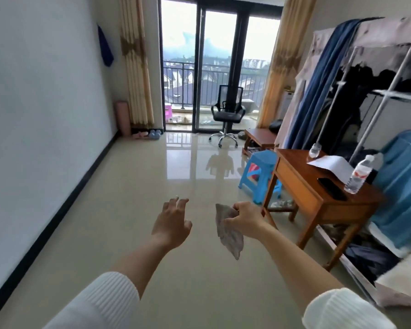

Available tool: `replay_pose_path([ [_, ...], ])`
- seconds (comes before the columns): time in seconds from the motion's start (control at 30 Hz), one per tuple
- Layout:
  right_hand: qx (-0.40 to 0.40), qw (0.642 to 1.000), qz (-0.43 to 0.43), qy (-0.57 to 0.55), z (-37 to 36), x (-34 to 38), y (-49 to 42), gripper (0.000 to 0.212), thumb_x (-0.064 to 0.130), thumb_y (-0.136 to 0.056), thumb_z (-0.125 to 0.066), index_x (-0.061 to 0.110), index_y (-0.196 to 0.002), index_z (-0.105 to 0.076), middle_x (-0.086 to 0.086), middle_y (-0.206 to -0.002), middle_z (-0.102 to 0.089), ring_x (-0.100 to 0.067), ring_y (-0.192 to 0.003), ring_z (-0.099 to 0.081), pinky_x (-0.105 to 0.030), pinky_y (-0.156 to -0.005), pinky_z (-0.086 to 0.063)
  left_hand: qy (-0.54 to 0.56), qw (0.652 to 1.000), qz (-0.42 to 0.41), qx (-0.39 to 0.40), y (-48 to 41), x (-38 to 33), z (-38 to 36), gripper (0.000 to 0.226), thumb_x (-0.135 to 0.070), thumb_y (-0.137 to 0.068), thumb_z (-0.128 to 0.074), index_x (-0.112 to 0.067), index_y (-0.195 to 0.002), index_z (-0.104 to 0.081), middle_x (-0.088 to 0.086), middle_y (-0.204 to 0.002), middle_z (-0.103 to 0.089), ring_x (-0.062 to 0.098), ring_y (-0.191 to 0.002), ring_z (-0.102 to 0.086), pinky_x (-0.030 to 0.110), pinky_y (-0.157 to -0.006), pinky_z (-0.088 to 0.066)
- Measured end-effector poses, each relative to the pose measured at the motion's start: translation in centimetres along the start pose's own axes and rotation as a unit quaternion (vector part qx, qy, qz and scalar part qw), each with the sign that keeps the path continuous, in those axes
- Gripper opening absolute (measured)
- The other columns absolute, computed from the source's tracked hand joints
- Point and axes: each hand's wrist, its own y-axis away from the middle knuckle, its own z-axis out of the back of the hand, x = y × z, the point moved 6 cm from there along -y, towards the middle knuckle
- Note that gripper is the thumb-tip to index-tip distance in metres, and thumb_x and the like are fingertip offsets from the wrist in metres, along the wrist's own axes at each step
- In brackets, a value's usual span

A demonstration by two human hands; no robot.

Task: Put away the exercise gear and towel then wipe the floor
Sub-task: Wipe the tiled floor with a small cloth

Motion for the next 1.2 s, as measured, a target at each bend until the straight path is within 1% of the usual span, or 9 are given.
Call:
replay_pose_path([
  [0.1,0.003,1.0,0.022,0.01,-0.3,2.4,-9.4,0.007,0.019,-0.082,-0.063,0.013,-0.079,-0.061,0.003,-0.07,-0.058,-0.009,-0.064,-0.052,-0.02,-0.052,-0.037,-0.004,1.0,0.027,0.001,-8.5,3.1,0.4,0.06,-0.017,-0.087,-0.048,-0.016,-0.143,-0.03,0.01,-0.149,-0.029,0.027,-0.137,-0.025,0.038,-0.11,-0.031],
  [0.2,0.018,0.999,0.043,0.02,-0.2,4.0,-17.8,0.014,0.021,-0.081,-0.064,0.007,-0.085,-0.063,-0.002,-0.071,-0.059,-0.014,-0.066,-0.053,-0.026,-0.057,-0.042,-0.005,0.999,0.037,0.0,-16.3,5.4,0.4,0.059,-0.018,-0.087,-0.048,-0.015,-0.143,-0.03,0.011,-0.149,-0.03,0.027,-0.136,-0.026,0.037,-0.109,-0.03],
  [0.3,0.025,0.998,0.052,0.032,0.3,5.1,-26.6,0.014,0.021,-0.082,-0.064,0.008,-0.086,-0.063,-0.001,-0.071,-0.058,-0.012,-0.065,-0.052,-0.026,-0.057,-0.042,-0.009,0.999,0.044,-0.011,-24.1,7.4,0.0,0.059,-0.018,-0.087,-0.048,-0.015,-0.144,-0.029,0.01,-0.149,-0.029,0.026,-0.136,-0.025,0.036,-0.108,-0.03],
  [0.37,0.027,0.997,0.062,0.048,0.6,5.8,-32.6,0.011,0.021,-0.083,-0.063,0.011,-0.079,-0.06,0.002,-0.067,-0.054,-0.01,-0.061,-0.048,-0.024,-0.055,-0.039,-0.006,0.998,0.052,-0.02,-29.9,8.5,-0.5,0.06,-0.018,-0.087,-0.048,-0.016,-0.144,-0.029,0.01,-0.149,-0.029,0.026,-0.136,-0.025,0.036,-0.108,-0.03],
  [0.47,0.037,0.993,0.088,0.068,1.5,6.8,-41.7,0.02,0.018,-0.083,-0.061,0.019,-0.067,-0.05,0.004,-0.063,-0.051,-0.009,-0.057,-0.043,-0.02,-0.051,-0.033,0.001,0.998,0.052,-0.035,-39.2,9.2,-1.5,0.06,-0.02,-0.088,-0.048,-0.015,-0.144,-0.028,0.01,-0.15,-0.028,0.027,-0.137,-0.025,0.036,-0.109,-0.029],
  [0.73,0.044,0.995,0.079,0.039,5.1,9.7,-65.6,0.009,0.015,-0.08,-0.057,0.015,-0.071,-0.055,0.003,-0.066,-0.054,-0.011,-0.061,-0.047,-0.023,-0.051,-0.034,-0.003,0.995,0.083,-0.059,-61.6,12.3,-0.9,0.062,-0.024,-0.088,-0.049,-0.012,-0.144,-0.025,0.009,-0.147,-0.03,0.026,-0.134,-0.027,0.036,-0.107,-0.031],
  [0.97,0.085,0.986,0.118,0.08,2.4,14.2,-84.4,0.015,0.011,-0.079,-0.052,0.017,-0.066,-0.048,0.004,-0.064,-0.05,-0.011,-0.058,-0.044,-0.023,-0.05,-0.03,-0.008,0.99,0.121,-0.07,-78.8,19.2,-0.8,0.06,-0.025,-0.088,-0.049,-0.013,-0.143,-0.028,0.007,-0.148,-0.03,0.025,-0.132,-0.028,0.036,-0.107,-0.033],
  [1.07,0.091,0.982,0.133,0.101,0.2,17.2,-93.5,0.008,0.013,-0.082,-0.051,0.014,-0.075,-0.055,0.002,-0.069,-0.053,-0.016,-0.063,-0.048,-0.024,-0.05,-0.031,-0.007,0.987,0.141,-0.077,-86.6,23.8,-1.0,0.06,-0.024,-0.088,-0.048,-0.013,-0.144,-0.029,0.008,-0.148,-0.03,0.025,-0.133,-0.027,0.036,-0.108,-0.031],
  [1.2,0.11,0.978,0.149,0.099,-2.9,21.9,-105.2,0.011,0.012,-0.081,-0.047,0.01,-0.078,-0.057,-0.003,-0.073,-0.057,-0.02,-0.068,-0.051,-0.027,-0.054,-0.035,0.005,0.982,0.177,-0.066,-97.5,30.4,-0.7,0.06,-0.025,-0.089,-0.047,-0.014,-0.145,-0.028,0.008,-0.148,-0.03,0.024,-0.135,-0.026,0.037,-0.108,-0.031],
])
